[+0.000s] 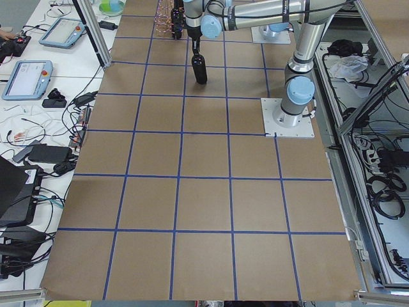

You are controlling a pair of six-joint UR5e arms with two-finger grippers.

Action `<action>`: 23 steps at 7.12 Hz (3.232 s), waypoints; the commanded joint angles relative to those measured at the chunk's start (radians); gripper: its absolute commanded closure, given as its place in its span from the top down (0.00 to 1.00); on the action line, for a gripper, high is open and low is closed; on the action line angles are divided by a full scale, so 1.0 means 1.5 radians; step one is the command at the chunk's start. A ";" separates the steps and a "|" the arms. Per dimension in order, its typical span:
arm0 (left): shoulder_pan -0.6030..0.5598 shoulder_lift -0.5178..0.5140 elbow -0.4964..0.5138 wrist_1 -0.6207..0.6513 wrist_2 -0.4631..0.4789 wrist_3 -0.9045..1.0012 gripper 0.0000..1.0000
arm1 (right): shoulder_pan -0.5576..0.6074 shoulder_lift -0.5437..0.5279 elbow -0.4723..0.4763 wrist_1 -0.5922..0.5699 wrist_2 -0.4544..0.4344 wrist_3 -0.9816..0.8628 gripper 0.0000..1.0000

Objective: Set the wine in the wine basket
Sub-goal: 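Set the bottle upright on the table and open the left gripper, then raise the left gripper away while the right gripper moves toward the bottle, then lower the right gripper over the bottle and grasp its neck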

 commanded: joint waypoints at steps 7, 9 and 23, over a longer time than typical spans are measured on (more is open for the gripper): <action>0.013 0.019 0.071 -0.087 0.007 -0.020 1.00 | 0.000 0.005 0.000 -0.001 -0.030 -0.002 1.00; 0.051 0.012 0.227 -0.193 0.044 -0.025 1.00 | 0.001 0.008 0.000 0.001 -0.024 0.001 1.00; 0.326 0.042 0.240 -0.201 0.110 0.310 1.00 | 0.504 0.289 -0.103 -0.174 -0.031 0.475 0.99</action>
